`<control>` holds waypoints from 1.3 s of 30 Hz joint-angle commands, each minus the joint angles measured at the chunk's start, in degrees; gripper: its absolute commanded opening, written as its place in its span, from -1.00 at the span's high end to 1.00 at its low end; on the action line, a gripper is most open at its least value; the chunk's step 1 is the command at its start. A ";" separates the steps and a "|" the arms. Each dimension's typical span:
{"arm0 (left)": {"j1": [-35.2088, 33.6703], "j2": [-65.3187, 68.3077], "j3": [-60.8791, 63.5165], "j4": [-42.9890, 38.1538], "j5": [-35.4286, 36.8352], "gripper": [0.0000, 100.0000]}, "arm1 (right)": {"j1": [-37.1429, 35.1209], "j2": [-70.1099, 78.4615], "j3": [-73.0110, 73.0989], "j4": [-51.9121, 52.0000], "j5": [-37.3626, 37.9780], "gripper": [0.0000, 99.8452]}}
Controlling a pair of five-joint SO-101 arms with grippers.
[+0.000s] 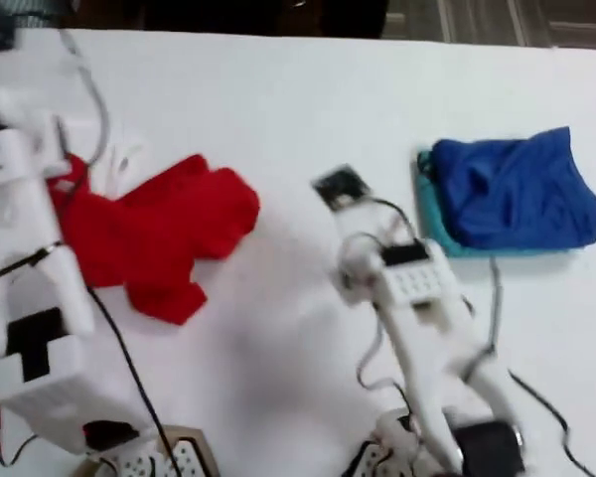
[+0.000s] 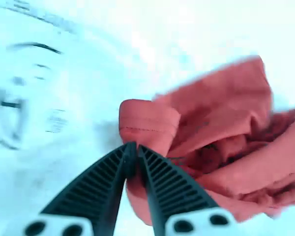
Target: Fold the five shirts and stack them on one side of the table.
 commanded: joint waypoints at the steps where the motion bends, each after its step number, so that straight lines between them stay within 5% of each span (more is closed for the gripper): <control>1: -4.22 -3.25 -4.18 1.14 -2.73 0.95 | -8.40 9.54 -15.91 5.93 -1.23 0.93; 10: -10.99 -3.34 -4.53 0.18 -2.90 0.95 | -23.60 25.27 -37.98 9.71 -1.32 0.45; 24: -12.13 -3.52 -4.44 0.62 -5.98 0.95 | -28.09 50.68 -66.11 9.71 -1.32 0.43; 28: -12.13 -3.60 -4.44 0.62 -5.98 0.95 | -28.09 59.47 -74.73 11.30 -0.79 0.52; 31: -12.13 -3.60 -4.35 0.62 -5.98 0.95 | -27.12 64.40 -81.49 14.73 -0.88 0.97; 39: -6.95 -3.25 -4.44 0.62 -5.63 0.95 | -14.55 65.89 -96.26 23.60 -0.79 0.96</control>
